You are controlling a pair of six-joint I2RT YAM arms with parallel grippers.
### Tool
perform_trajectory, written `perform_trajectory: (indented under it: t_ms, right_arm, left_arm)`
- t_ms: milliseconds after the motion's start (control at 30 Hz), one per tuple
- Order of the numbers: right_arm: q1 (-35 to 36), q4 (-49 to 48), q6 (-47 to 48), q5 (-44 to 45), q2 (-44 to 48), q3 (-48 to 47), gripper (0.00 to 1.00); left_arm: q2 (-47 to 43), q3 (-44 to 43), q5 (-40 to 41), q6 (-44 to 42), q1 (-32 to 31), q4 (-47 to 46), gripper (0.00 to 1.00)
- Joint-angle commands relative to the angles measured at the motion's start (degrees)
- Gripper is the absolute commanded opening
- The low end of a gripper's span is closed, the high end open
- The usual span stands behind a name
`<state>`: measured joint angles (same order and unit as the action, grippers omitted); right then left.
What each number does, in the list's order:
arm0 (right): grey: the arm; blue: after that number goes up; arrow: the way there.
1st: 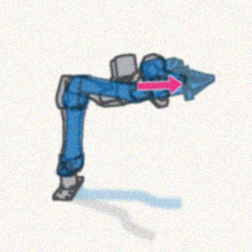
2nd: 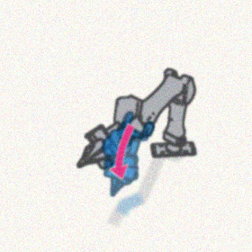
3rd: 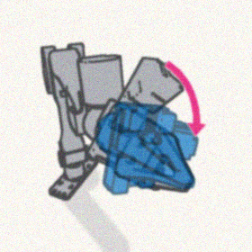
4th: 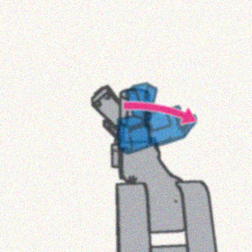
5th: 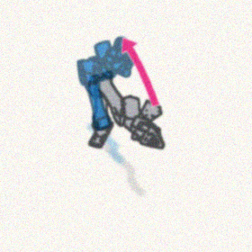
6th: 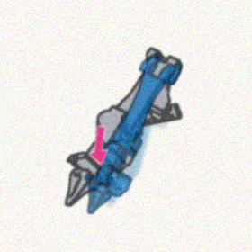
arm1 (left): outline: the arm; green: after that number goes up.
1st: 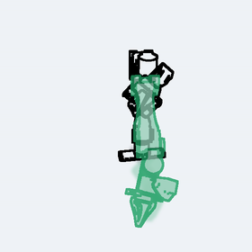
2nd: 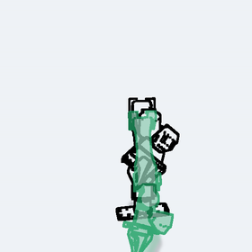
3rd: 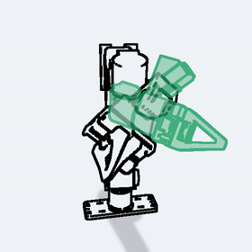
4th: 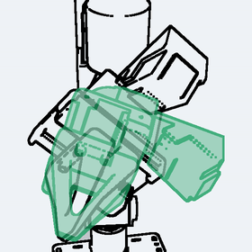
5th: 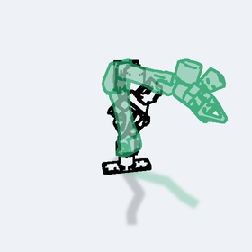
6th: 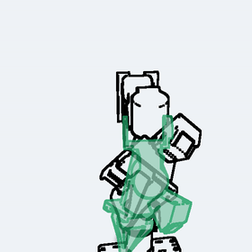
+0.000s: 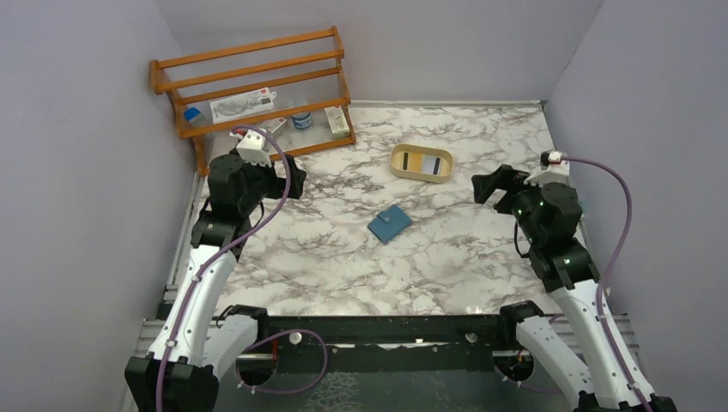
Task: Take the credit cards out of the card holder
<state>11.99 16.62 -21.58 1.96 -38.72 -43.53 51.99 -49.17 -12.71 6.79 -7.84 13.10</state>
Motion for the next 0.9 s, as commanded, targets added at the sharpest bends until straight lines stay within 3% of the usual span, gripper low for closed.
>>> perform_trajectory:
  t_ms: [0,67,133,233,267,333,400,500,633,867]
  right_arm:
    - [0.14,1.09,-3.11,8.35,1.5,0.96,1.0]
    - [0.15,2.76,-0.17,4.89,1.4,1.31,1.0]
    - [0.14,-0.85,4.02,-7.52,0.34,2.92,1.0]
    - [0.83,1.98,5.23,-19.63,-10.62,-2.42,1.0]
    - [3.06,3.99,5.65,-15.98,-13.06,-4.18,1.0]
    - [14.23,2.88,9.16,0.5,-13.84,-5.09,1.0]
    - [23.28,4.38,11.89,10.22,-18.23,-8.27,1.0]
    - [28.49,10.27,11.49,9.8,-29.74,-13.65,1.0]
    - [32.72,4.75,11.24,6.62,-38.93,-12.64,0.98]
    - [33.36,-0.32,13.21,3.37,-49.17,-14.59,0.86]
  left_arm:
    - [0.15,-1.32,-1.9,-0.43,0.21,0.17,0.99]
    - [0.04,-1.22,-1.05,-0.29,0.22,-0.04,0.99]
    - [-0.28,-0.84,-1.19,-0.09,0.25,-0.01,0.99]
    - [0.13,0.68,-1.76,1.79,0.33,0.14,0.99]
    - [0.89,1.46,-2.24,2.88,0.53,0.38,0.99]
    - [3.38,3.47,-5.33,6.2,1.59,0.33,0.99]
    - [5.11,6.26,-8.72,11.0,2.41,-1.55,0.99]
    - [4.87,9.0,-9.99,15.79,2.56,-4.8,0.99]
    - [3.06,8.14,-7.65,15.64,2.56,-3.04,0.99]
    - [0.17,8.56,-7.07,14.53,2.56,0.35,0.99]
